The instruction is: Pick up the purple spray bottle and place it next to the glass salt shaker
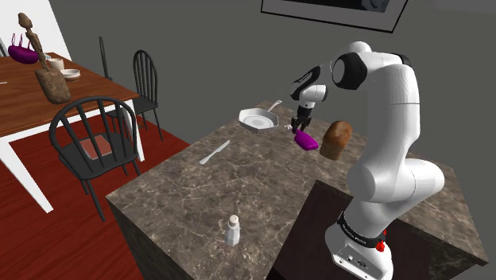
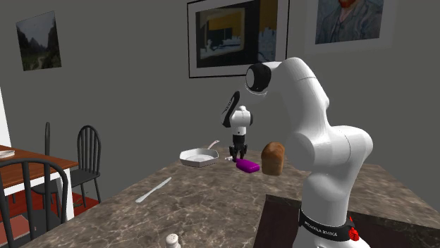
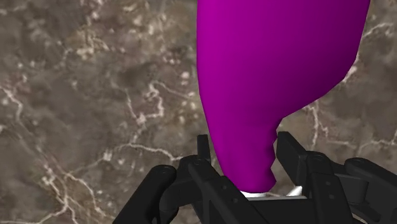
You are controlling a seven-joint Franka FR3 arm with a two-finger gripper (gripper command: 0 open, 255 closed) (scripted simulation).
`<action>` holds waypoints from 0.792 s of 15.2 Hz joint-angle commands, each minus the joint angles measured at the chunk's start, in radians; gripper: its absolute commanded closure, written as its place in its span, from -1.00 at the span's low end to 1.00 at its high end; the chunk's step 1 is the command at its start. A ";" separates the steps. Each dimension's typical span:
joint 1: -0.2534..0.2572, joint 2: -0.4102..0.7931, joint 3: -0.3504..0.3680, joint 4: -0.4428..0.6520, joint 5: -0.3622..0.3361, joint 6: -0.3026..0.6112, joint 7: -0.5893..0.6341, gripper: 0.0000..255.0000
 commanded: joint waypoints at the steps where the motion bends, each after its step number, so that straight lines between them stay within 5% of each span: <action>1: 0.002 -0.015 -0.002 -0.001 -0.003 -0.014 0.002 1.00; 12: 0.008 -0.102 -0.013 0.020 -0.021 -0.121 0.016 1.00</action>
